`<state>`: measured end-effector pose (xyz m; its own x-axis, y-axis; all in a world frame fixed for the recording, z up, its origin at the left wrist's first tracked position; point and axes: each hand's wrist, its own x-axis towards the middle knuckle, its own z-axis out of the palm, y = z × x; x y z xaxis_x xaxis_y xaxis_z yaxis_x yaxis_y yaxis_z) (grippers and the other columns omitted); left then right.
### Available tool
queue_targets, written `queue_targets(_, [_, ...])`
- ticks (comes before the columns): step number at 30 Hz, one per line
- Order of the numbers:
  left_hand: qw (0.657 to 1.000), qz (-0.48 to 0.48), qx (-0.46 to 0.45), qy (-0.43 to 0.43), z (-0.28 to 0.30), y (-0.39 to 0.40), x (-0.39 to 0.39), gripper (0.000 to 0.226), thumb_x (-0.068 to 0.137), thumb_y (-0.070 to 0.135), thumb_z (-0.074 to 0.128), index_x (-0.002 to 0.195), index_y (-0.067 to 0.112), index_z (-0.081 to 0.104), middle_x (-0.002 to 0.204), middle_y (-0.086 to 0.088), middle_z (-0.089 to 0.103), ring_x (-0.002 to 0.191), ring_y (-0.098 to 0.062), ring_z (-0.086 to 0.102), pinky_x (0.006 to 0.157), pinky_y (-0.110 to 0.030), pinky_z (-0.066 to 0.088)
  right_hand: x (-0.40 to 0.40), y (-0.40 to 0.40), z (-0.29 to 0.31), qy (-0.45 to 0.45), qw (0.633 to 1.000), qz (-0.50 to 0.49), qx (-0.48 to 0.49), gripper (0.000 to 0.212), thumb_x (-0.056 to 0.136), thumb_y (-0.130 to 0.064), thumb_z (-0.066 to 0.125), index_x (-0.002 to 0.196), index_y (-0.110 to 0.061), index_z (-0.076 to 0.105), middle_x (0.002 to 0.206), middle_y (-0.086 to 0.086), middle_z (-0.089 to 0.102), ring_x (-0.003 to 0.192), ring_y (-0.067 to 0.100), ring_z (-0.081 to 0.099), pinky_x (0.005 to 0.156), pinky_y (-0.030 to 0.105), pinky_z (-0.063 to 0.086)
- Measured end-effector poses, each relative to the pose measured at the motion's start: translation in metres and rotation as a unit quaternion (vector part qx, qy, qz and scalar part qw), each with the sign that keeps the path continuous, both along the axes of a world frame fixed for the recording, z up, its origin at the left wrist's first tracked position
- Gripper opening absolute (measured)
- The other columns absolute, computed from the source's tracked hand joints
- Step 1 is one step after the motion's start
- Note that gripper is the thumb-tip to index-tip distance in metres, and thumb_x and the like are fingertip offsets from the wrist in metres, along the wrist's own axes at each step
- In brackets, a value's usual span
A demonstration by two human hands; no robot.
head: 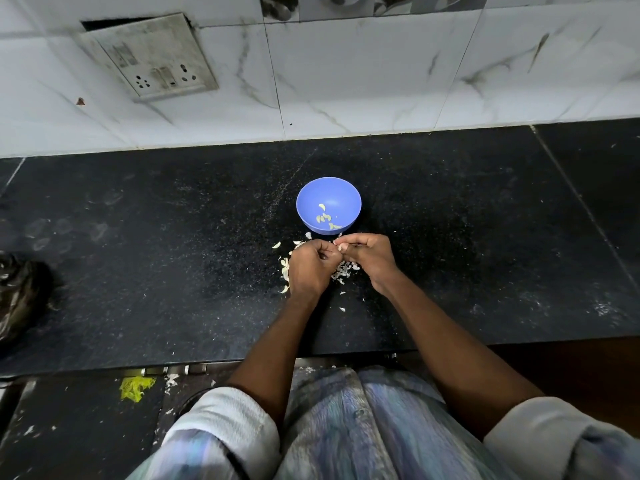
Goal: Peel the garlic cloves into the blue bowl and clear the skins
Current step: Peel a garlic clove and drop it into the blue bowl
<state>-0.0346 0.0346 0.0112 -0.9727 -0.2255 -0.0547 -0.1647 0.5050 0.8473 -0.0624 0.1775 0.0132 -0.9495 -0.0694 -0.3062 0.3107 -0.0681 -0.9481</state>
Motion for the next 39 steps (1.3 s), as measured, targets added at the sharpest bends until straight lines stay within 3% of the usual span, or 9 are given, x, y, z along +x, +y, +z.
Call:
queue_targets(4, [0.986, 0.016, 0.161, -0.046, -0.0077, -0.0002, -0.0024, 0.009, 0.091, 0.021, 0.072, 0.089, 0.015, 0.078, 0.077, -0.009, 0.077, 0.066, -0.016, 0.066, 0.073, -0.052, 0.061, -0.0007, 0.0015, -0.0027, -0.013, 0.999, -0.009, -0.032, 0.014, 0.094, 0.005, 0.068, 0.104, 0.001, 0.076, 0.097, 0.018, 0.077, 0.091, 0.024, 0.075, 0.084, 0.031, 0.061])
queue_targets(6, [0.982, 0.025, 0.184, -0.046, -0.0102, -0.0004, -0.0021, 0.015, 0.092, 0.024, 0.067, 0.088, 0.014, 0.077, 0.078, -0.013, 0.076, 0.065, -0.021, 0.065, 0.073, -0.056, 0.061, -0.001, 0.0014, -0.002, -0.021, 0.999, -0.011, -0.035, 0.015, 0.094, 0.005, 0.067, 0.106, 0.0, 0.075, 0.096, 0.016, 0.077, 0.088, 0.023, 0.074, 0.085, 0.031, 0.061])
queue_targets(9, [0.995, 0.031, 0.098, -0.012, -0.0102, -0.0031, -0.0017, 0.023, 0.095, 0.029, 0.067, 0.077, 0.017, 0.075, 0.069, -0.001, 0.073, 0.063, -0.012, 0.064, 0.068, -0.045, 0.061, -0.0018, 0.0017, -0.0015, -0.022, 0.999, -0.018, -0.017, 0.015, 0.094, 0.004, 0.067, 0.107, 0.0, 0.075, 0.094, 0.015, 0.077, 0.084, 0.021, 0.073, 0.087, 0.034, 0.062])
queue_targets(13, [1.0, 0.002, -0.004, 0.025, -0.0066, -0.0034, 0.0003, 0.01, 0.089, 0.034, 0.077, 0.086, 0.026, 0.083, 0.075, 0.015, 0.076, 0.069, -0.002, 0.07, 0.068, -0.027, 0.059, -0.0023, 0.0011, -0.0025, -0.009, 1.0, -0.004, 0.024, 0.016, 0.091, 0.006, 0.069, 0.103, -0.002, 0.077, 0.094, 0.013, 0.078, 0.086, 0.019, 0.074, 0.084, 0.032, 0.062])
queue_targets(18, [0.993, -0.034, -0.101, 0.058, -0.0076, -0.0029, 0.0001, 0.011, 0.091, 0.028, 0.075, 0.085, 0.022, 0.083, 0.072, 0.007, 0.075, 0.06, -0.014, 0.064, 0.057, -0.031, 0.052, -0.0031, 0.0007, 0.0002, 0.028, 0.996, 0.011, 0.084, 0.016, 0.091, 0.006, 0.068, 0.098, -0.004, 0.08, 0.088, 0.01, 0.079, 0.081, 0.018, 0.075, 0.078, 0.027, 0.061])
queue_targets(26, [0.998, -0.02, -0.04, 0.049, -0.0108, -0.0028, -0.0002, 0.013, 0.086, 0.032, 0.081, 0.083, 0.02, 0.084, 0.066, 0.005, 0.075, 0.059, -0.019, 0.068, 0.057, -0.036, 0.055, -0.0013, -0.002, -0.0008, 0.053, 0.993, 0.017, 0.108, 0.017, 0.088, 0.012, 0.068, 0.095, 0.001, 0.078, 0.087, 0.013, 0.078, 0.077, 0.012, 0.075, 0.073, 0.02, 0.057])
queue_targets(32, [0.999, 0.014, 0.031, 0.026, -0.0068, -0.0015, 0.0002, 0.008, 0.082, 0.024, 0.084, 0.076, 0.02, 0.084, 0.064, 0.013, 0.073, 0.056, 0.001, 0.063, 0.06, -0.024, 0.055, -0.0019, -0.0002, 0.0002, 0.038, 0.996, 0.013, 0.074, 0.014, 0.089, 0.009, 0.069, 0.098, 0.002, 0.077, 0.089, 0.016, 0.078, 0.084, 0.023, 0.076, 0.083, 0.031, 0.063])
queue_targets(36, [0.996, 0.043, 0.082, 0.001, -0.0104, -0.003, -0.0023, 0.016, 0.083, 0.029, 0.079, 0.072, 0.018, 0.08, 0.064, 0.003, 0.074, 0.059, -0.009, 0.064, 0.067, -0.04, 0.063, -0.005, 0.0008, 0.0, 0.017, 0.998, 0.006, 0.066, 0.014, 0.088, 0.008, 0.07, 0.097, 0.001, 0.078, 0.089, 0.016, 0.078, 0.082, 0.023, 0.075, 0.081, 0.031, 0.062])
queue_targets(39, [0.997, 0.029, 0.069, 0.001, -0.0106, -0.0033, -0.0026, 0.015, 0.088, 0.027, 0.079, 0.076, 0.019, 0.082, 0.064, 0.006, 0.073, 0.059, -0.006, 0.065, 0.067, -0.037, 0.062, -0.0052, 0.0006, 0.0003, 0.021, 0.995, 0.005, 0.093, 0.016, 0.089, 0.009, 0.068, 0.098, 0.0, 0.078, 0.086, 0.012, 0.078, 0.078, 0.019, 0.075, 0.076, 0.027, 0.061])
